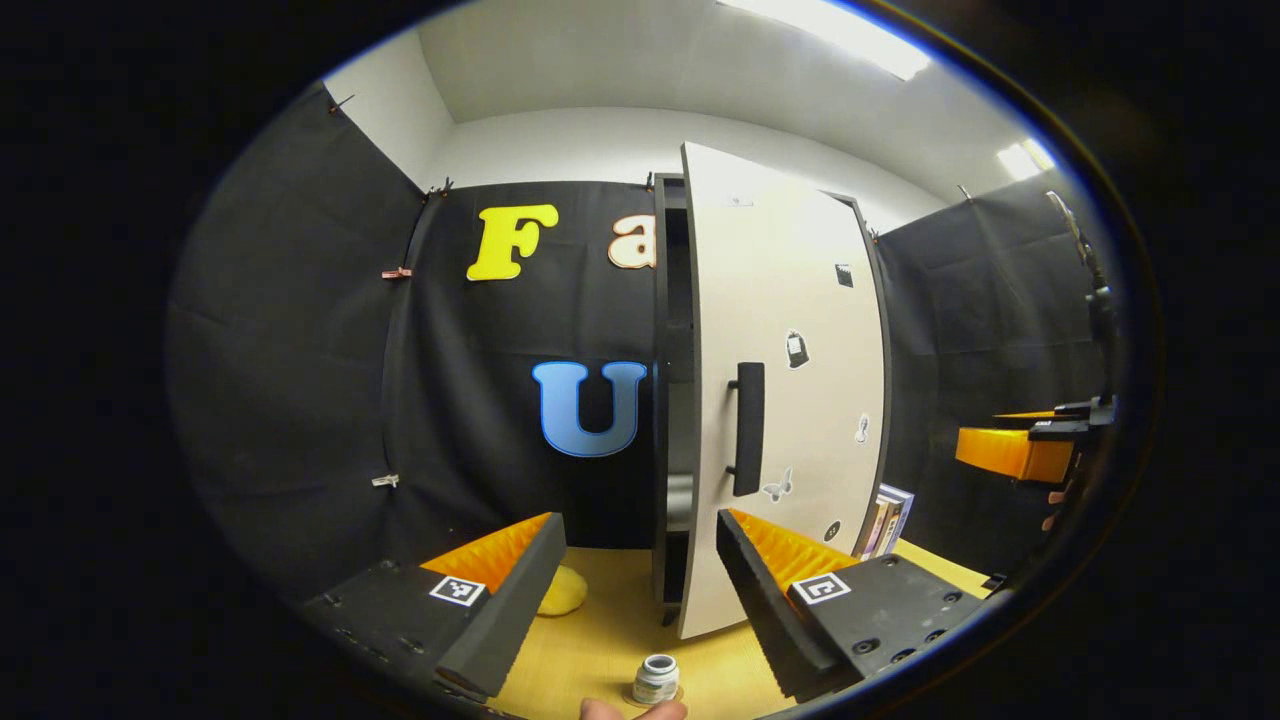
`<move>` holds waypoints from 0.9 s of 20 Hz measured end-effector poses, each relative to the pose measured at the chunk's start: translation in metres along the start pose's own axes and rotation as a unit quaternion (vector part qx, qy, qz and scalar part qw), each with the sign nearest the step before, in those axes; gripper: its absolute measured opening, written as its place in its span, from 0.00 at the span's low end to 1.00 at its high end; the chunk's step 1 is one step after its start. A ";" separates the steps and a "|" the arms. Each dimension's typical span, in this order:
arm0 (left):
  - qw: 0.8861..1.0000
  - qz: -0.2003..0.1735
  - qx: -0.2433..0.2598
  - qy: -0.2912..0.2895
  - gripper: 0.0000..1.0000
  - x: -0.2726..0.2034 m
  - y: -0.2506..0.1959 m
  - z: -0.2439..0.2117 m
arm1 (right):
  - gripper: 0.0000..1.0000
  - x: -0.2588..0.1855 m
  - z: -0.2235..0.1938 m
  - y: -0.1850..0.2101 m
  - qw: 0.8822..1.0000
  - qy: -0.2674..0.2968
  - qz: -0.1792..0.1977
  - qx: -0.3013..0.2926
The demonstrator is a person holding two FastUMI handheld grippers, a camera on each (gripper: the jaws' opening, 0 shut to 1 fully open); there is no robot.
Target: Open the cabinet door with the right hand, grasp the bottle in the cabinet with the left hand and place it on the coaster, then close the cabinet door with the right hand.
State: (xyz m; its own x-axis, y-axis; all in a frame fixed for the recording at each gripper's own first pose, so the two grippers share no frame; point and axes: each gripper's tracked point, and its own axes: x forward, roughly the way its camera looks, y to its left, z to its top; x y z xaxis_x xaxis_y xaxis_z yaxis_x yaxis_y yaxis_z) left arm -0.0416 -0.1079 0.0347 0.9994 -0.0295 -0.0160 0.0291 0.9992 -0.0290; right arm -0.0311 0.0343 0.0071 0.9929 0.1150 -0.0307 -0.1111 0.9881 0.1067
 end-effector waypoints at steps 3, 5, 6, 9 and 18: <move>1.000 -0.001 -0.001 0.002 0.96 -0.001 -0.003 -0.001 | 0.98 -0.002 0.001 -0.004 1.000 0.000 -0.002 0.002; 1.000 -0.002 -0.002 0.002 0.96 -0.001 -0.005 -0.001 | 0.98 -0.002 0.003 -0.007 1.000 -0.002 -0.004 0.002; 1.000 -0.002 -0.002 0.003 0.95 -0.001 -0.005 0.000 | 0.98 -0.001 0.002 -0.008 1.000 -0.002 -0.005 0.001; 1.000 -0.001 0.000 0.004 0.95 -0.001 -0.005 0.000 | 0.98 -0.002 -0.001 -0.008 1.000 0.003 -0.005 -0.002; 1.000 -0.005 0.003 0.005 0.95 0.001 -0.005 0.002 | 0.98 -0.003 0.003 -0.006 1.000 -0.002 -0.006 0.001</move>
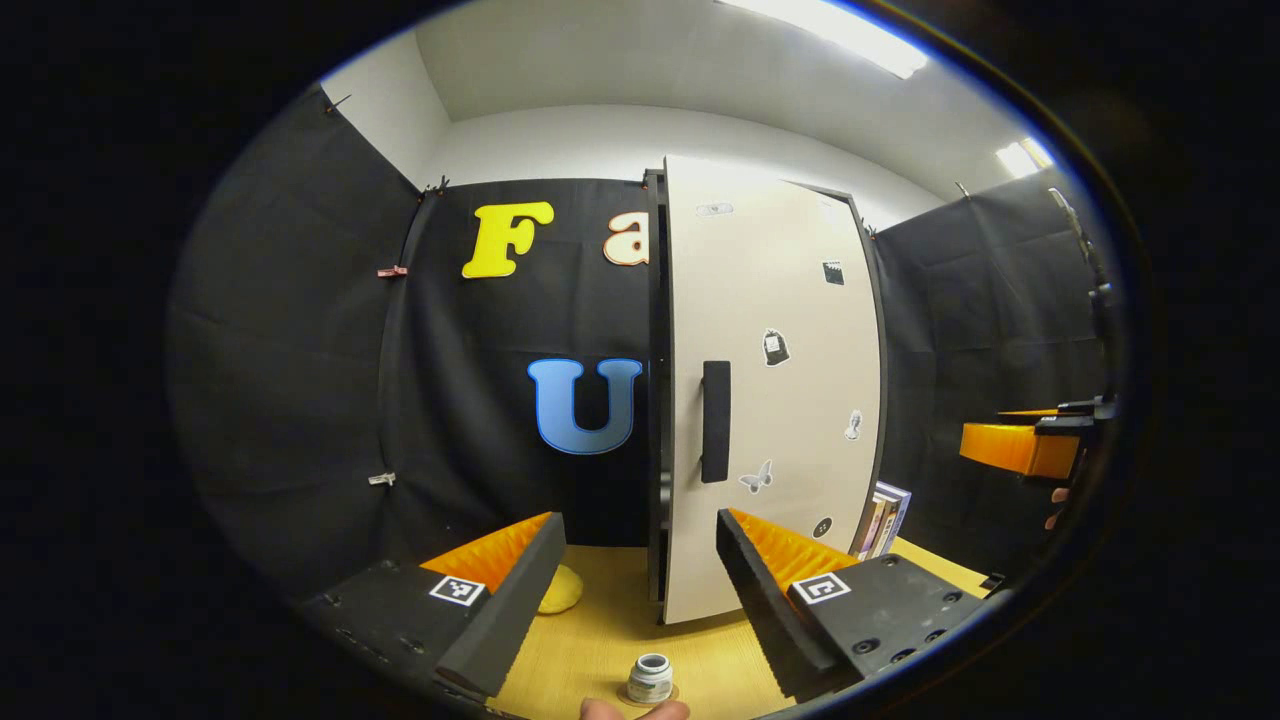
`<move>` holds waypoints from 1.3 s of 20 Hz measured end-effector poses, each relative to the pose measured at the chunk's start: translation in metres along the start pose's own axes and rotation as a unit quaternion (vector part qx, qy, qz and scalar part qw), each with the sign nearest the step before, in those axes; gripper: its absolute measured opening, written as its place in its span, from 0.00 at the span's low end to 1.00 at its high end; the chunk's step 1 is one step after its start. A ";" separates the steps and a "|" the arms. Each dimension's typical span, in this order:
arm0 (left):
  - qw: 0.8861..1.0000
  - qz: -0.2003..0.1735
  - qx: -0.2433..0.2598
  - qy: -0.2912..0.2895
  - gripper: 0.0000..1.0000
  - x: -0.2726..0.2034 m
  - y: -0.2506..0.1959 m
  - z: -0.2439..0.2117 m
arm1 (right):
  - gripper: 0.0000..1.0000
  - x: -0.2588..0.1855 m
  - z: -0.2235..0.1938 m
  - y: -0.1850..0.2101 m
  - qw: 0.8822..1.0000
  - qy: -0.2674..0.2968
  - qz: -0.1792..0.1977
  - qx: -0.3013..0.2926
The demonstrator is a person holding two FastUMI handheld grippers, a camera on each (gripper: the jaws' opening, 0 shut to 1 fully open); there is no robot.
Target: Open the cabinet door with the right hand, grasp the bottle in the cabinet with the left hand and place it on the coaster, then close the cabinet door with the right hand.
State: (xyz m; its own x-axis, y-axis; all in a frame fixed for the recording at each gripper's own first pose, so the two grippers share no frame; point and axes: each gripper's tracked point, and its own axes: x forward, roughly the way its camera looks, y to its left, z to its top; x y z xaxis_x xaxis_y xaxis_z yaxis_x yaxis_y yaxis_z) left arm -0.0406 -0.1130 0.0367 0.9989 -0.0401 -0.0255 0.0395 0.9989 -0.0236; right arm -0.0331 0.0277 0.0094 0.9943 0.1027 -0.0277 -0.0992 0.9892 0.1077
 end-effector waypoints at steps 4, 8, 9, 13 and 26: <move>1.000 -0.003 -0.001 0.002 0.95 0.000 0.000 -0.001 | 0.98 0.000 0.000 0.003 1.000 0.002 0.001 0.001; 1.000 -0.002 -0.001 0.002 0.95 0.001 0.002 0.000 | 0.98 0.002 -0.001 0.003 1.000 0.004 0.002 0.000; 1.000 -0.001 -0.001 0.001 0.96 0.001 0.002 0.000 | 0.98 0.002 -0.001 0.004 1.000 0.004 0.002 0.000; 1.000 -0.001 -0.001 0.000 0.95 0.002 0.003 0.000 | 0.98 0.002 -0.001 0.005 1.000 0.003 0.002 -0.004; 1.000 -0.008 0.000 0.003 0.96 0.008 -0.005 -0.001 | 0.98 0.005 -0.001 0.002 1.000 0.003 0.000 -0.005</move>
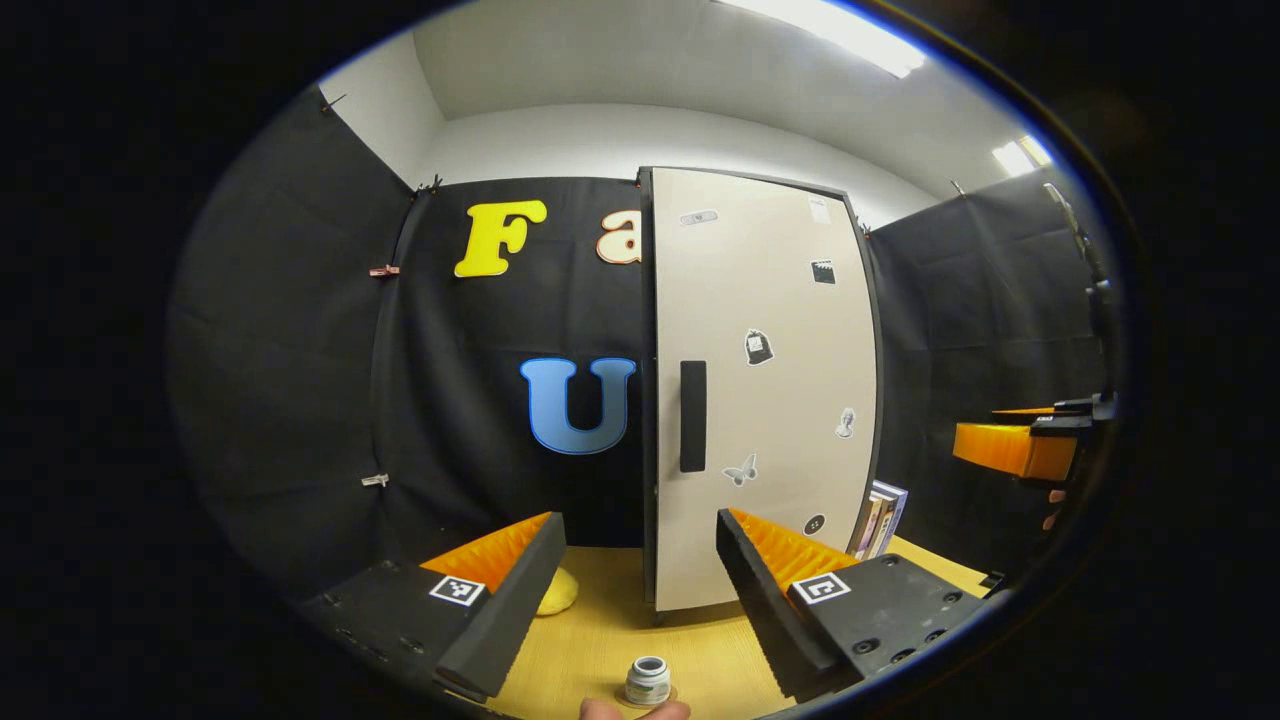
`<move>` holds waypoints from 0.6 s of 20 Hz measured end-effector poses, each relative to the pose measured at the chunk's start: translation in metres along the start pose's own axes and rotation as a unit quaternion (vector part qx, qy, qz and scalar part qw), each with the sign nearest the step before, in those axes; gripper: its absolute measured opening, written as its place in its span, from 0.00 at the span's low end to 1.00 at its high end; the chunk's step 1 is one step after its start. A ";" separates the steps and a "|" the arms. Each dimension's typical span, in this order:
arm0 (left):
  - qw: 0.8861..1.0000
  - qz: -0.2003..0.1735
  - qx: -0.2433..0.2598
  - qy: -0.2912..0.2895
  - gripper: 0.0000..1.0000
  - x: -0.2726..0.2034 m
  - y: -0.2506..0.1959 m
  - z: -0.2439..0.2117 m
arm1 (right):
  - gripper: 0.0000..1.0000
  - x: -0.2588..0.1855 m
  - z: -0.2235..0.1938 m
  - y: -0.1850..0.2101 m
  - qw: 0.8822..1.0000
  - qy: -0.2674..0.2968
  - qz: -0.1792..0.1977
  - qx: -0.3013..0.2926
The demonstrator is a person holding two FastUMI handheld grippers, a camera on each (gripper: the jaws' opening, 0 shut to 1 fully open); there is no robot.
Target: Open the cabinet door with the right hand, grasp the bottle in the cabinet with the left hand and place it on the coaster, then close the cabinet door with the right hand.
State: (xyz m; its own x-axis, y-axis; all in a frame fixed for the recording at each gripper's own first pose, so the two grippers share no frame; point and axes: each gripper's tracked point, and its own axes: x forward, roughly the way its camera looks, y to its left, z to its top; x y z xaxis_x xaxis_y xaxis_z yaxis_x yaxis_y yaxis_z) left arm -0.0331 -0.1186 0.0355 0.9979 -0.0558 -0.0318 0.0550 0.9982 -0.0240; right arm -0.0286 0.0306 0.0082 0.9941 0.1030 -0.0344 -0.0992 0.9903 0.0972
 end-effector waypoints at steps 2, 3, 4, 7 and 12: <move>1.000 0.001 0.003 -0.001 0.95 0.001 -0.001 0.000 | 0.98 0.001 0.000 -0.002 1.000 0.000 0.000 0.004; 1.000 0.001 0.004 -0.001 0.95 0.002 -0.004 0.000 | 0.98 0.002 0.001 -0.004 1.000 -0.002 0.001 0.006; 1.000 0.001 0.004 -0.002 0.95 0.003 -0.005 0.000 | 0.98 0.002 0.002 -0.006 1.000 -0.002 0.001 0.006; 1.000 0.004 0.005 -0.003 0.95 0.009 -0.008 0.002 | 0.98 0.004 0.001 -0.010 1.000 -0.001 0.004 0.008; 1.000 0.003 0.007 -0.004 0.96 0.019 -0.020 0.004 | 0.98 0.010 0.001 -0.018 1.000 0.000 0.008 0.011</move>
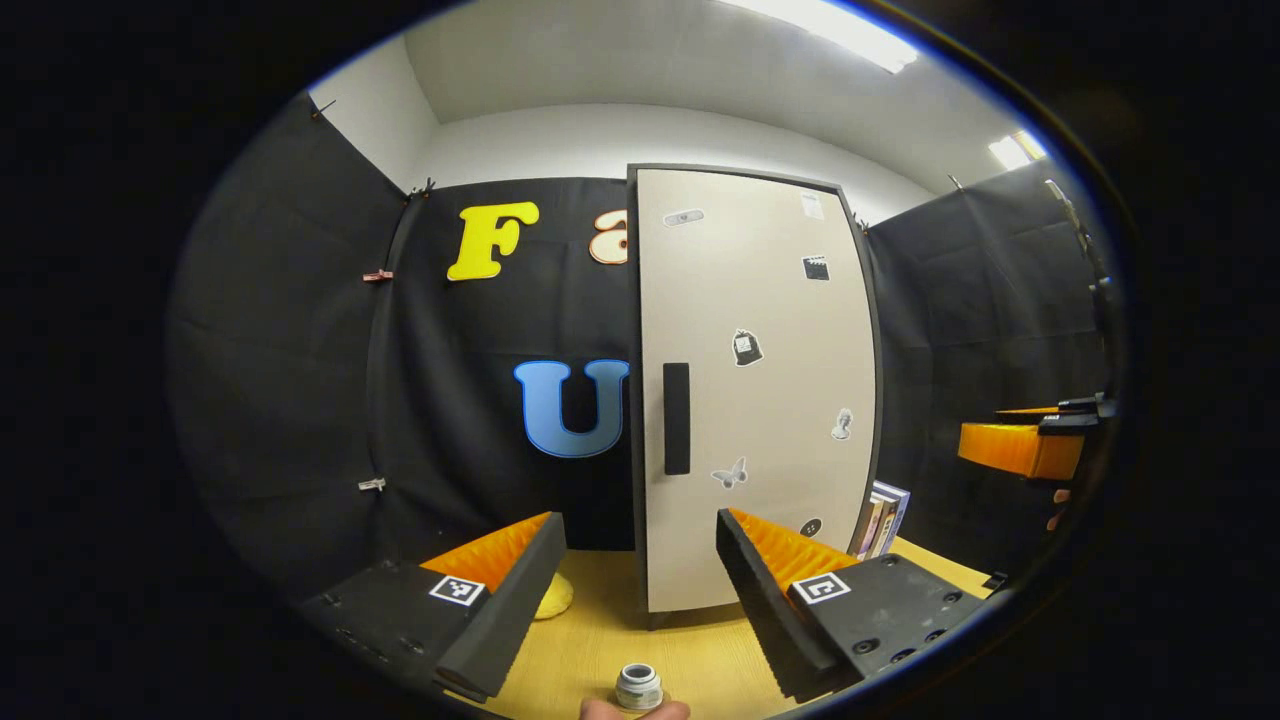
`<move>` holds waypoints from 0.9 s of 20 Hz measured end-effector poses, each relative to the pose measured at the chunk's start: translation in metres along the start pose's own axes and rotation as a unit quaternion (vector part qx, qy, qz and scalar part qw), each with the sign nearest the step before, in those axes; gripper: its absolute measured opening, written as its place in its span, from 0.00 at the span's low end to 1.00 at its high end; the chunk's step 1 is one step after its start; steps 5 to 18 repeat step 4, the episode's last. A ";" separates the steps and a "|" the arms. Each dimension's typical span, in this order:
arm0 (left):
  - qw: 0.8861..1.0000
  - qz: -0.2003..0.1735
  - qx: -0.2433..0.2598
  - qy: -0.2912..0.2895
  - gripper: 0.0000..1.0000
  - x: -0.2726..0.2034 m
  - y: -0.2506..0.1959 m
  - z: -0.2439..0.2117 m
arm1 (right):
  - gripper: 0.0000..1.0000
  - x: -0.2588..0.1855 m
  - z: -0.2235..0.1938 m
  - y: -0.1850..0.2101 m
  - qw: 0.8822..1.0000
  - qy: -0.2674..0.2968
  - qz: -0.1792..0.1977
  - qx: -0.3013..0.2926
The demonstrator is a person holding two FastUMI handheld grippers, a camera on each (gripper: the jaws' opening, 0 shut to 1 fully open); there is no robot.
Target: Open the cabinet door with the right hand, grasp the bottle in the cabinet with the left hand and place it on the coaster, then close the cabinet door with the right hand.
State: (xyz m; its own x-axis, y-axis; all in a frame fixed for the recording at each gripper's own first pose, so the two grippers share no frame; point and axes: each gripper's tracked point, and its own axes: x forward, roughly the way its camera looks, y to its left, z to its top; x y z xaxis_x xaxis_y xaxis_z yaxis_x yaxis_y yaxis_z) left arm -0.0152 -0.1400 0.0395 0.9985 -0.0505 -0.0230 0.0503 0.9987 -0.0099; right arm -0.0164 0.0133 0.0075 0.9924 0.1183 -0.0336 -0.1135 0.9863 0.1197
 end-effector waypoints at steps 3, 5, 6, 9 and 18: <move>1.000 0.000 0.002 0.002 0.95 0.007 -0.011 -0.001 | 0.98 0.004 -0.002 -0.008 1.000 0.004 0.003 0.004; 1.000 0.000 0.004 0.001 0.96 0.010 -0.014 0.000 | 0.98 0.006 -0.002 -0.011 1.000 0.004 0.004 0.004; 1.000 0.000 0.004 0.001 0.96 0.010 -0.014 0.000 | 0.98 0.006 -0.002 -0.011 1.000 0.004 0.004 0.004; 1.000 0.000 0.004 0.001 0.96 0.010 -0.014 0.000 | 0.98 0.006 -0.002 -0.011 1.000 0.004 0.004 0.004; 1.000 0.000 0.004 0.001 0.96 0.010 -0.014 0.000 | 0.98 0.006 -0.002 -0.011 1.000 0.004 0.004 0.004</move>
